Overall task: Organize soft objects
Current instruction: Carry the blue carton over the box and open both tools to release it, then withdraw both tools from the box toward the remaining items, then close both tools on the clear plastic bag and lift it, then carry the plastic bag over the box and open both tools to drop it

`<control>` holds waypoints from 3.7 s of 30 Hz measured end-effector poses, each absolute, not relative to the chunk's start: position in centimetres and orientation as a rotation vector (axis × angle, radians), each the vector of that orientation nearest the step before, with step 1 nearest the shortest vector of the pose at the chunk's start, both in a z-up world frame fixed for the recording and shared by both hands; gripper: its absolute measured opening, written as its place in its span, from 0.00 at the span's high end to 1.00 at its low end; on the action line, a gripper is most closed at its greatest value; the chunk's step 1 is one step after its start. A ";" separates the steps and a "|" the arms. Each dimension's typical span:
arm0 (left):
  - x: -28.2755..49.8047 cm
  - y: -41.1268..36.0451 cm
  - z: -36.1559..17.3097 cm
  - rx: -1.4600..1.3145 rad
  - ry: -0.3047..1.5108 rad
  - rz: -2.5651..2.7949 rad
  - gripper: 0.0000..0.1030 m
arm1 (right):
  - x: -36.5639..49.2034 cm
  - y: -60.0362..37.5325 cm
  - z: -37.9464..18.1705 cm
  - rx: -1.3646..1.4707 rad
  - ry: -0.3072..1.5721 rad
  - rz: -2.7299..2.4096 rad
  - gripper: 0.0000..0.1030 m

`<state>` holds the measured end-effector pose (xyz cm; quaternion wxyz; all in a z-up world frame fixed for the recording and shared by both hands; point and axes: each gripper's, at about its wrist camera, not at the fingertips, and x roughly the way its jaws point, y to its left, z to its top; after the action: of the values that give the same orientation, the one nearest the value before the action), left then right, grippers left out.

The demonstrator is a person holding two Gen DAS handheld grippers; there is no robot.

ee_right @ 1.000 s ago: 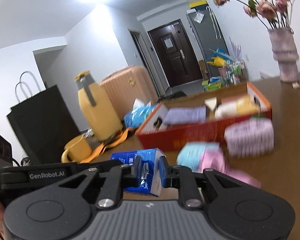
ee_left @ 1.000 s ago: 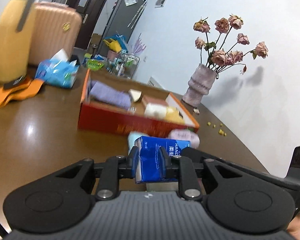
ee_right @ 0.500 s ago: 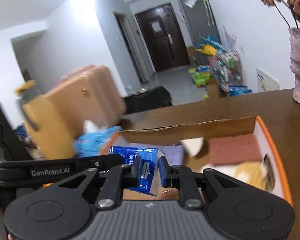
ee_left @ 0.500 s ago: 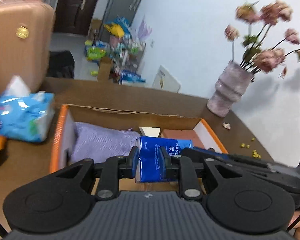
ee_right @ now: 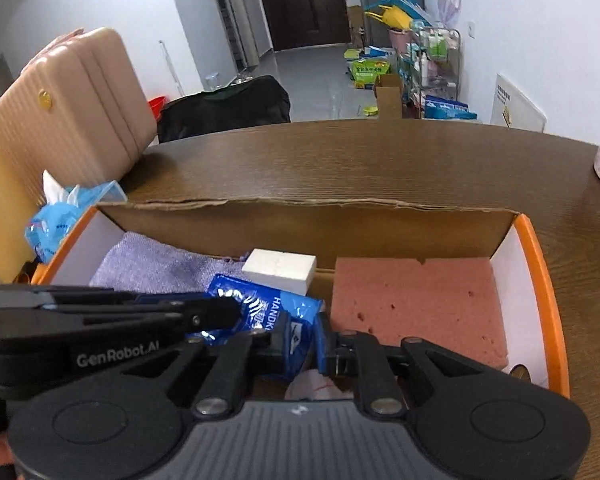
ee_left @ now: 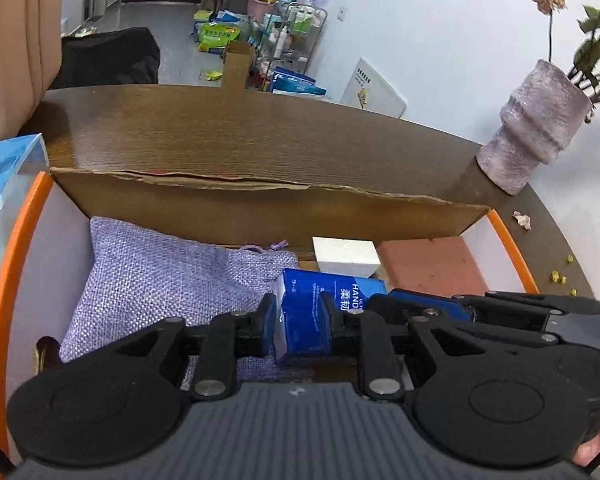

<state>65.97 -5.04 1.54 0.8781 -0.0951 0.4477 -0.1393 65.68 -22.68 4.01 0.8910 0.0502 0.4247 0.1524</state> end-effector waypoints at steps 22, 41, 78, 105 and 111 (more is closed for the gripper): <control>42.2 1.7 20.4 0.026 0.490 -0.145 0.42 | 42.3 -30.8 20.8 0.012 0.455 0.275 0.43; 21.3 3.1 9.0 -0.045 0.399 -0.225 0.26 | 20.3 -27.5 8.8 -0.053 0.316 0.401 0.31; 29.0 4.3 -0.6 -0.277 0.697 -0.298 0.69 | 25.5 -24.2 2.2 0.167 0.483 0.502 0.61; 26.9 0.5 2.0 -0.287 0.602 -0.530 0.93 | 26.2 -22.5 2.0 0.360 0.505 0.519 0.98; 29.0 -1.2 5.4 -0.255 0.528 -0.593 0.93 | 26.4 -24.5 5.4 0.334 0.409 0.496 0.99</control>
<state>28.95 -1.23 5.36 0.9143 -0.1240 0.2564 -0.2879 26.40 -24.47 5.45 0.9350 0.1635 0.2002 0.2428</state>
